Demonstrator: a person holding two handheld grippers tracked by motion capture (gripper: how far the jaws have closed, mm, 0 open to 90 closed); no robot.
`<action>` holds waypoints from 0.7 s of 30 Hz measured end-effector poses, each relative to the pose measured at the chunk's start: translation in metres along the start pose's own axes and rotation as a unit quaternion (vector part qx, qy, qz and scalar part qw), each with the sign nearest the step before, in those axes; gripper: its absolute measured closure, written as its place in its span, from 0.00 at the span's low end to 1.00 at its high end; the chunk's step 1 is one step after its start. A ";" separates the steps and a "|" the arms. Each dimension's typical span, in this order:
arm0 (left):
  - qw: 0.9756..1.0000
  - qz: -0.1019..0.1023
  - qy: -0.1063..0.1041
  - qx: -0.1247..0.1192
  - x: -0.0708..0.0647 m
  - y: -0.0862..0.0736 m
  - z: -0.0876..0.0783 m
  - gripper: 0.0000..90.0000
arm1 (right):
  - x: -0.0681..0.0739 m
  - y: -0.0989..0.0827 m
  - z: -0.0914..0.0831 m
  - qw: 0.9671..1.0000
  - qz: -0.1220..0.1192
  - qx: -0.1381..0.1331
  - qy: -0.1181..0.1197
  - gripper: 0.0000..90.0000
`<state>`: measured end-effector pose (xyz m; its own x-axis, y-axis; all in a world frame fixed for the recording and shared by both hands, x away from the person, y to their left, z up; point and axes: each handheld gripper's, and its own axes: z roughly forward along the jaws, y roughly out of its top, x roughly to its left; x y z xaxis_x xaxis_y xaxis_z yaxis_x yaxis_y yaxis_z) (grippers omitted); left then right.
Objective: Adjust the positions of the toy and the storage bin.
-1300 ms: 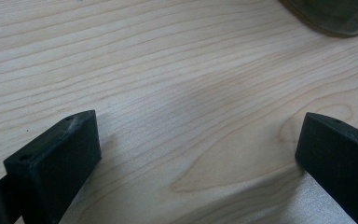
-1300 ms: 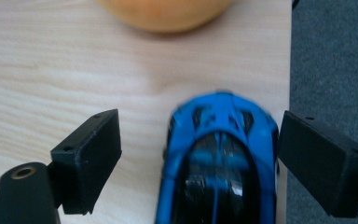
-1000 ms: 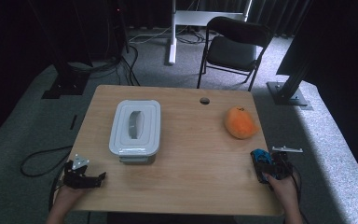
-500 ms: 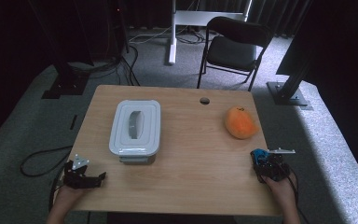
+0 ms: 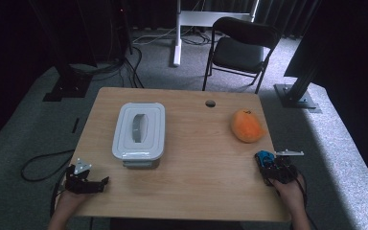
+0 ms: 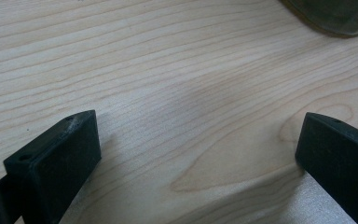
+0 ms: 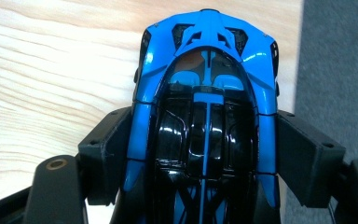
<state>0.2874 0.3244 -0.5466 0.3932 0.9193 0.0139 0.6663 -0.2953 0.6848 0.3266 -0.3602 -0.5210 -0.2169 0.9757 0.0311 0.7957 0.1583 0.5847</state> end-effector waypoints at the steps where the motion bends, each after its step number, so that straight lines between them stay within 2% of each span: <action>1: 1.000 0.000 0.000 0.000 0.000 0.000 0.000 0.00 | 0.002 0.003 0.000 1.000 -0.004 -0.002 0.001 0.28; 10: 1.000 0.000 0.000 0.000 0.000 0.000 0.000 0.00 | 0.023 0.019 0.005 0.999 -0.044 0.004 0.023 0.28; 15: 1.000 0.000 0.000 0.000 0.000 0.000 0.000 0.00 | 0.033 0.021 0.009 0.997 -0.063 0.020 0.039 0.28; 21: 1.000 0.000 0.000 0.000 0.000 0.000 0.000 0.00 | 0.035 0.024 0.011 0.997 -0.066 0.019 0.037 0.28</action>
<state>0.2874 0.3244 -0.5467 0.3931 0.9194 0.0137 0.6662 -0.2950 0.6850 0.3446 -0.3204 -0.5146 -0.3609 0.9325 0.0159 0.7775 0.2914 0.5573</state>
